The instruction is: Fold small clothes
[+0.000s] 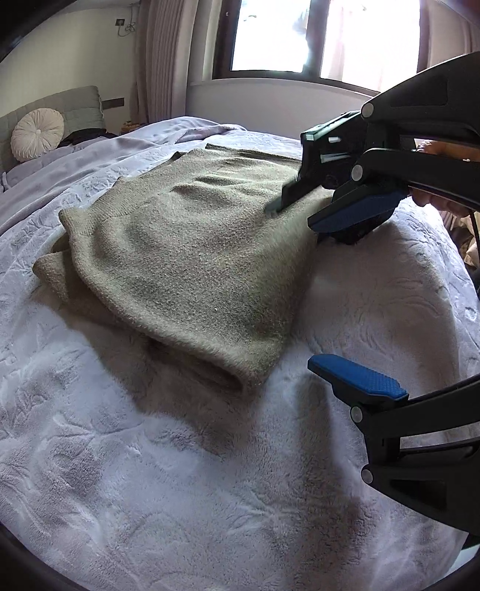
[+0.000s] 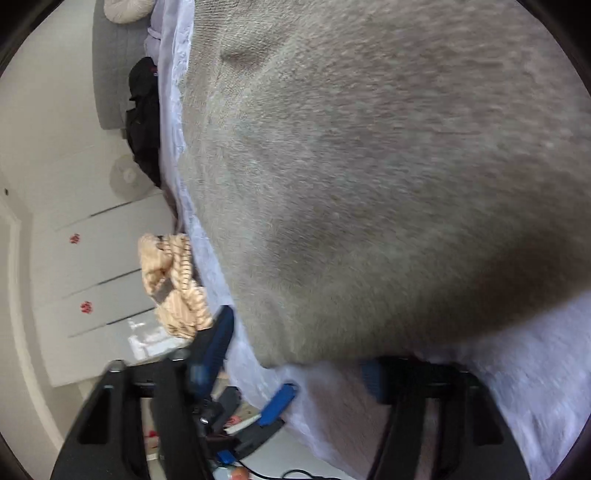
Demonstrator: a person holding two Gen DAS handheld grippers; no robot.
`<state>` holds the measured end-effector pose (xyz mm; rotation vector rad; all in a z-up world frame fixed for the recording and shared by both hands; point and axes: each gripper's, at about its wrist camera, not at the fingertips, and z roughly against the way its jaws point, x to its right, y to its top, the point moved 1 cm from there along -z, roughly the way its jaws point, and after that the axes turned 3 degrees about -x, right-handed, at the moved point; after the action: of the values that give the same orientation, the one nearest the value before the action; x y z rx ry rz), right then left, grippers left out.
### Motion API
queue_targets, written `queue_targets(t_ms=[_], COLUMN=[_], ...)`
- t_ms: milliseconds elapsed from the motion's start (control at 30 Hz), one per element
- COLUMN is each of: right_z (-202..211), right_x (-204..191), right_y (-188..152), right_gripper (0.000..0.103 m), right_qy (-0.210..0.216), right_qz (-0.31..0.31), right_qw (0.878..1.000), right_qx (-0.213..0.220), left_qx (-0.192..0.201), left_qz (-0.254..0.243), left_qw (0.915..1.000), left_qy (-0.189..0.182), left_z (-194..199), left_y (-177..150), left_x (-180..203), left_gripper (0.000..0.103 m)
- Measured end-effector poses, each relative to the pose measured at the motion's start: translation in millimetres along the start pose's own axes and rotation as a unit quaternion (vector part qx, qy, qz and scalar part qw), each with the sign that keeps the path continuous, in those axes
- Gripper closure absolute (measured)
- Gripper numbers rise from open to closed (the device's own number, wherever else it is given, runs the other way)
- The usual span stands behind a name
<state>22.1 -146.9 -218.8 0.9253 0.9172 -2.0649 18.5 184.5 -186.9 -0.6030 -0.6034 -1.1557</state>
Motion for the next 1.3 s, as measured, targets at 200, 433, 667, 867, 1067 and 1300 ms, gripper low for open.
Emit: queue_targets(t_ms=[200,433,667,867,1067,1300], right_z=[12.3,19.0,14.5,9.9,25.2,66.7], right_x=[-20.3,-36.6,-27.1,-20.2,-31.9,-66.2], right_y=[1.4,3.0,-1.7,-7.7,-13.6,-1.4], right_gripper=[0.092,0.092,0.092,0.092,0.088,0.046], right_qy=[0.054,0.059,0.029,-0.014,-0.072,-0.164], right_qz=[0.017,0.04,0.044,0.054,0.097,0.177], right_qw=[0.998,0.997,0.998,0.996,0.988,0.967], right_qx=[-0.003,-0.02,-0.039,-0.069,-0.1,-0.082], left_qx=[-0.014,0.028,0.077,0.104,0.129,0.147], left_qz=[0.015,0.049,0.05,0.004,-0.107,-0.224], left_qw=[0.9985,0.9947,0.9949,0.9926,0.9742,0.9366], left_qy=[-0.052,-0.086,-0.042,0.062,0.151,0.226], left_z=[-13.9,-31.2,-32.8,-37.5,-34.1,-33.5], left_y=[-2.2,16.5,38.3,44.8,41.6,25.1], left_x=[13.7,24.2,30.4,43.4,71.2,98.8], left_gripper=[0.034,0.034,0.034,0.084,0.089,0.09])
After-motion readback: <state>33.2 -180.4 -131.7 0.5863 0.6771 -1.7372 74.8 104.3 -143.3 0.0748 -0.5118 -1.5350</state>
